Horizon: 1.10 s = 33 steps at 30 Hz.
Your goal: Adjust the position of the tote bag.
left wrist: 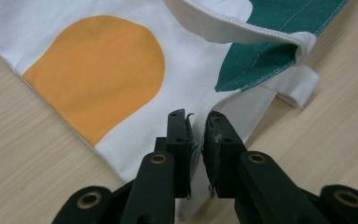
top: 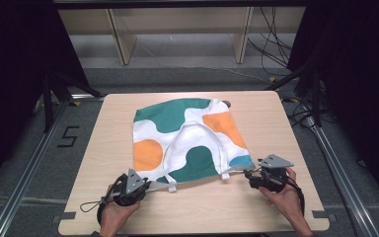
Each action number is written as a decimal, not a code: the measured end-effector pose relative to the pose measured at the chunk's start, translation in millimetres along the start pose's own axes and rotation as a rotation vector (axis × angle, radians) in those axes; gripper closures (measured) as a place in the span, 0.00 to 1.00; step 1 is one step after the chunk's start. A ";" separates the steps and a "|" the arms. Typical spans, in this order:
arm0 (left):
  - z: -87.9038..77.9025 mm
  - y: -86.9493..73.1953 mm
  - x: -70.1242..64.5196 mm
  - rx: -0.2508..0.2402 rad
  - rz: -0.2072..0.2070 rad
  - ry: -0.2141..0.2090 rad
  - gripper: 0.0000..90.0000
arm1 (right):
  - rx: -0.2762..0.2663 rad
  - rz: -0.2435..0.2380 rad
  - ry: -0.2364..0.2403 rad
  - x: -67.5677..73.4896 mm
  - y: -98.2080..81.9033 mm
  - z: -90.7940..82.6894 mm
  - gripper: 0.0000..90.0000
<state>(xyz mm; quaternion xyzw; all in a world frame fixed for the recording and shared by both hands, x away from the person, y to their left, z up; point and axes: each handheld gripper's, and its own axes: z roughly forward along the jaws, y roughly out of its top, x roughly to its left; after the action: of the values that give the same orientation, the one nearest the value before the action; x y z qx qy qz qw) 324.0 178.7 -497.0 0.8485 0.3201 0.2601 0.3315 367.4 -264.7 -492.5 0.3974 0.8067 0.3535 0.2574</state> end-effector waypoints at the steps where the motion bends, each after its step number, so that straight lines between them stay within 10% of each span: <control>1: 0.8 -0.8 -0.5 -0.010 -0.014 -0.006 0.89 | 0.011 -0.014 -0.008 1.1 3.2 5.8 0.38; 11: 0.5 -1.0 0.6 -0.005 -0.013 -0.003 0.88 | 0.093 -0.132 -0.014 2.5 14.9 38.2 0.52; 17: 0.0 -0.4 1.0 -0.007 -0.013 -0.012 0.88 | 0.119 -0.210 0.019 6.3 22.9 47.2 0.78; 21: -0.4 -1.4 -1.0 -0.029 -0.071 -0.004 0.89 | 0.113 -0.195 0.043 7.9 21.3 36.4 0.91; 23: -4.1 -2.1 3.8 -0.016 -0.019 -0.012 0.90 | 0.101 -0.183 0.050 8.1 20.2 31.4 0.92; 24: -4.0 -3.2 1.5 -0.035 -0.069 -0.009 0.90 | 0.080 -0.188 0.067 8.4 18.2 25.9 0.93; 33: -21.8 -12.9 5.5 -0.038 -0.030 -0.011 0.91 | 0.061 -0.172 0.120 33.6 -0.6 -11.2 0.96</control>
<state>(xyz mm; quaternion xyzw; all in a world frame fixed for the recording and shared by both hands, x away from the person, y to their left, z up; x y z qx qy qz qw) 308.6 198.7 -491.1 0.8385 0.3261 0.2567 0.3532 340.7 -241.4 -490.6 0.3127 0.8622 0.3284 0.2258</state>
